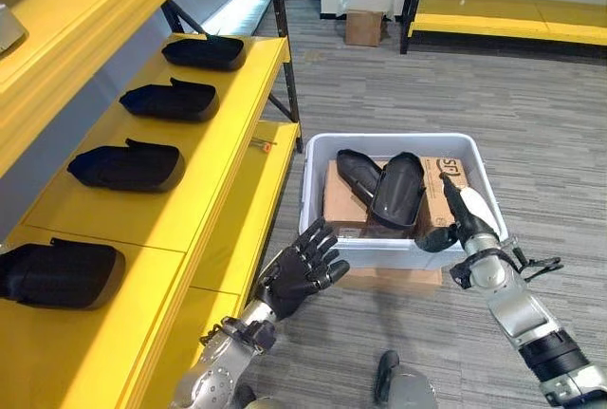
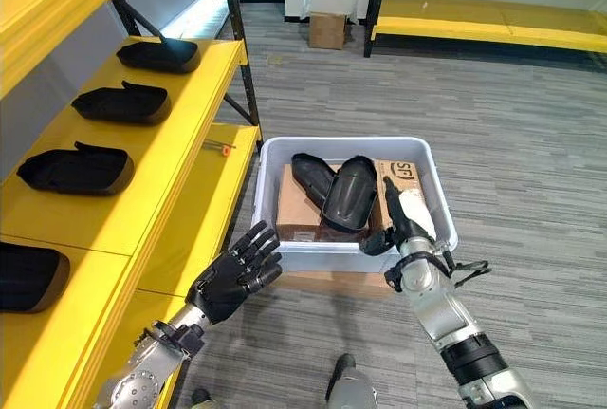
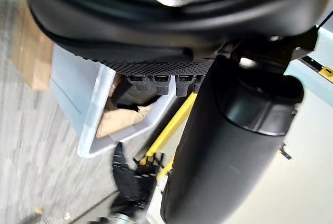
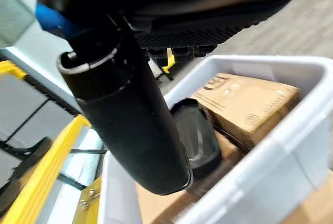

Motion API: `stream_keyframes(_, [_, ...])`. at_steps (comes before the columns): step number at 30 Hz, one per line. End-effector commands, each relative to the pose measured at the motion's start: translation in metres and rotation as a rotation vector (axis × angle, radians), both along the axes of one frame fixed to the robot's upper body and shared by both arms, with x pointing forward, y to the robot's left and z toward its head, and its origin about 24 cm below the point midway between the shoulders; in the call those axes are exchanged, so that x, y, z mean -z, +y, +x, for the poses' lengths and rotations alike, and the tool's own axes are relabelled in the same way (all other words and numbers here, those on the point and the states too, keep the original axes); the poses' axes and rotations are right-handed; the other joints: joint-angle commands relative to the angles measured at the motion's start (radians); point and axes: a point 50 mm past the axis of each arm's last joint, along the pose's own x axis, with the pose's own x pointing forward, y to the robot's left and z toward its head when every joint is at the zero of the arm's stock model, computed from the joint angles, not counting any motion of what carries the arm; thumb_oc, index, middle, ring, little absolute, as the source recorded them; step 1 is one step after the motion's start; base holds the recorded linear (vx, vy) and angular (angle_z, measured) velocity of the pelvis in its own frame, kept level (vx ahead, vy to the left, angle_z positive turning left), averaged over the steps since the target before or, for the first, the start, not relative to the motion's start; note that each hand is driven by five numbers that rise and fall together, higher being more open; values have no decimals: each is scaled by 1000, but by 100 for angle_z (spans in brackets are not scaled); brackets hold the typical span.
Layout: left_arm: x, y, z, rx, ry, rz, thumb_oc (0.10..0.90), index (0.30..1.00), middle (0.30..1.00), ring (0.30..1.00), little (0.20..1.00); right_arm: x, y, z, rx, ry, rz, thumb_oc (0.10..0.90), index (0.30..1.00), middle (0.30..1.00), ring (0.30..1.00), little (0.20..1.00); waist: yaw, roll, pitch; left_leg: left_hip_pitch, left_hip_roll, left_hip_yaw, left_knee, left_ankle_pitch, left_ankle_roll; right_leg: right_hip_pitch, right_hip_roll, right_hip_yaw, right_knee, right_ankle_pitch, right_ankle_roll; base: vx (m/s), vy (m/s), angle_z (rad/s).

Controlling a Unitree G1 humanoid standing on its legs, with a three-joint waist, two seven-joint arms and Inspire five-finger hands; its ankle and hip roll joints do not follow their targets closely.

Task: Move parts from the plastic box to the shelf.

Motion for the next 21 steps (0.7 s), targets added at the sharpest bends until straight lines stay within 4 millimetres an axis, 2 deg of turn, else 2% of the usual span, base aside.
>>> stream_keyframes(1, [-45,-1,11,50,-234,-38,900,1000,1000,1000,1000,-95,27,22,-114,-414,-52,900,1000,1000,1000,1000,7,-35,5,-19,9,-63,22,-9,-42,149,-57,6,-96,10,37,89,51,19])
stream_keyframes(5, [-41,-2,9,60,-194,-47,900,1000,1000,1000,1000,-119,30,22,-132,-497,-94,900,1000,1000,1000,1000,6,-28,2,-14,-11,-59,30,-42,-30,149,-71,16,-91,14,46,108,46,8])
stream_keyframes(6, [-41,-2,9,60,-194,-47,900,1000,1000,1000,1000,-119,30,22,-132,-497,-94,900,1000,1000,1000,1000,6,-28,2,-14,-11,-59,30,-42,-30,149,-71,16,-91,14,46,98,35,4])
stream_keyframes(7, [-38,-5,6,89,-154,-78,900,1000,1000,1000,1000,-133,32,21,-154,-514,-159,900,1000,1000,1000,1000,6,-27,5,-14,-21,-61,39,-60,-24,148,-77,24,-84,12,49,71,33,4])
stream_keyframes(10, [-37,-7,4,112,-163,-59,900,1000,1000,1000,1000,-156,36,17,-178,-572,-204,900,1000,1000,1000,1000,5,-24,7,-17,-28,-57,45,-71,-22,139,-84,31,-84,17,54,43,60,-1])
stream_keyframes(13, [-38,-6,4,112,-153,-74,900,1000,1000,1000,1000,-168,35,16,-177,-576,-226,900,1000,1000,1000,1000,4,-26,4,-16,-41,-54,49,-80,-19,142,-94,33,-97,25,64,21,66,-4])
stream_keyframes(17, [-36,-6,2,129,-139,-67,900,1000,1000,1000,1000,-164,34,18,-164,-518,-212,900,1000,1000,1000,1000,8,-35,-2,-5,-54,-42,55,-93,-13,160,-102,20,-117,37,73,45,30,2])
stream_keyframes(19, [-34,-5,-1,119,-108,-60,900,1000,1000,1000,1000,-148,34,22,-132,-459,-190,900,1000,1000,1000,1000,19,-42,2,9,-61,-28,75,-111,-5,172,-106,4,-119,48,76,122,-40,3])
stream_keyframes(21, [-33,-4,-1,118,-100,-57,900,1000,1000,1000,1000,-143,36,24,-120,-449,-185,900,1000,1000,1000,1000,22,-44,3,13,-63,-26,82,-120,-2,169,-111,4,-114,51,79,78,-47,-5])
